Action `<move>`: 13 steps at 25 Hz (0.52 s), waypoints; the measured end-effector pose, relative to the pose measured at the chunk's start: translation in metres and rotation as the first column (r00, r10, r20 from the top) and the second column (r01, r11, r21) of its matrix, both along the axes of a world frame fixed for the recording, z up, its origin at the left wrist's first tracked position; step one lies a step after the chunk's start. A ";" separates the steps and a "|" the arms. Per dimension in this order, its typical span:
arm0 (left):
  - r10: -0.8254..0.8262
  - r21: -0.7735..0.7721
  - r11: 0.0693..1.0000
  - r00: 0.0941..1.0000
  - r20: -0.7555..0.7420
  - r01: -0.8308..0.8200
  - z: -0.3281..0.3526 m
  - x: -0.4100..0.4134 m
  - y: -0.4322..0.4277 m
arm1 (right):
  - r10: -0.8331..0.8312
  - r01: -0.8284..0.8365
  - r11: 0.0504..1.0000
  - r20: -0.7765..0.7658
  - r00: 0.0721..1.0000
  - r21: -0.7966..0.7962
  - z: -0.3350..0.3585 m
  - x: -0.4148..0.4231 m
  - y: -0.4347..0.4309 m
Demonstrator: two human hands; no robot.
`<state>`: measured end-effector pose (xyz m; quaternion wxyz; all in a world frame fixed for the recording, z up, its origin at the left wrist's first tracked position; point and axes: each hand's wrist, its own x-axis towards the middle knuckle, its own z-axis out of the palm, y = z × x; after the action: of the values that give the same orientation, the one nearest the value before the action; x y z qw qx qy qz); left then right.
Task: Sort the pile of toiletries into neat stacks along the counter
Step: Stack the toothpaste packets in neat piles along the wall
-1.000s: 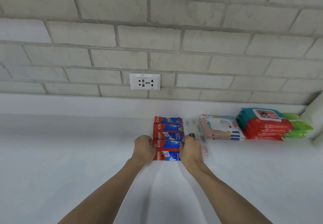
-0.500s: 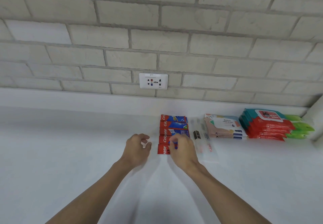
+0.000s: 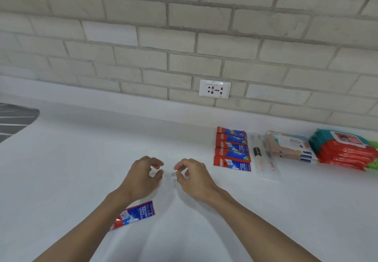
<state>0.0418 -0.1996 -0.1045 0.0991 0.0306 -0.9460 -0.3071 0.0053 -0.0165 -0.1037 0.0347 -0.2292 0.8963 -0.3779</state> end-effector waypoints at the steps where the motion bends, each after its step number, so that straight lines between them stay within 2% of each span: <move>1: 0.009 -0.022 1.000 1.000 0.021 -0.008 -0.002 0.010 -0.011 | 0.029 -0.029 1.000 0.015 0.999 0.007 -0.001 0.007 -0.009; 7: -0.029 -0.106 0.993 0.971 0.239 0.056 -0.006 0.059 -0.059 | 0.182 -0.197 0.976 0.152 0.971 0.090 -0.021 0.038 -0.039; 11: -0.105 -0.190 0.962 0.908 0.405 0.196 -0.007 0.077 -0.075 | 0.250 -0.275 0.939 0.137 0.958 0.206 -0.029 0.047 -0.049; 13: -0.113 -0.217 0.949 0.891 0.439 0.227 -0.008 0.081 -0.076 | 0.278 -0.293 0.916 0.094 0.956 0.273 -0.033 0.050 -0.051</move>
<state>0.1230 -0.2754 -0.1126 -0.1317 -0.0009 -0.9761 -0.1726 0.0557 -0.0675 -0.1363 0.1459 -0.3401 0.8969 -0.2420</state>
